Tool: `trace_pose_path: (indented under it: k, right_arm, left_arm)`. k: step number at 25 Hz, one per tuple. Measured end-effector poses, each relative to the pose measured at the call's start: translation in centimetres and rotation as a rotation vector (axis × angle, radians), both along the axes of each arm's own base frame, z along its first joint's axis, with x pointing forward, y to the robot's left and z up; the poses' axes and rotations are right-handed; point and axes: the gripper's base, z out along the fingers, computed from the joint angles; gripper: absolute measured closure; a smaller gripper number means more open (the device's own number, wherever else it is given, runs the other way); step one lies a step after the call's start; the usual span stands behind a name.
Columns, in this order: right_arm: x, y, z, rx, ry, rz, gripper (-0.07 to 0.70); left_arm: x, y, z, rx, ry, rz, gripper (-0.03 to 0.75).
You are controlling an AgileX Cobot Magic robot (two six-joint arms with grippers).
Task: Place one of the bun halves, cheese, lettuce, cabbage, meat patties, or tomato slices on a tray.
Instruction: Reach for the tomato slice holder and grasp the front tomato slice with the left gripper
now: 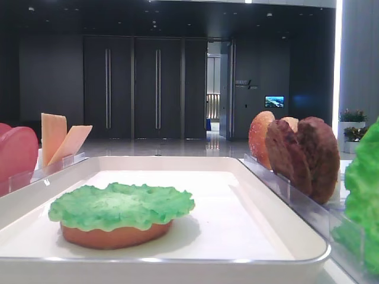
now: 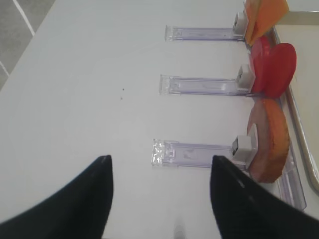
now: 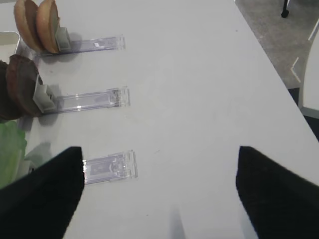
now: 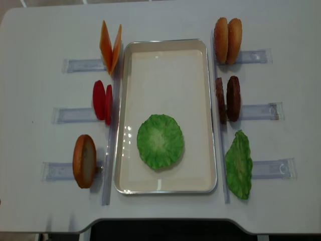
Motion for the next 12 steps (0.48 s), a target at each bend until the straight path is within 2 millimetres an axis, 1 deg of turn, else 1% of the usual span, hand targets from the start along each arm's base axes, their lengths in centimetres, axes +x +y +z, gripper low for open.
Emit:
trace_pose_path:
  k: [12]
  right_arm:
    - [0.00, 0.00, 0.00, 0.000, 0.000, 0.000, 0.045]
  left_arm:
    - [0.01, 0.00, -0.03, 0.001, 0.001, 0.000, 0.244]
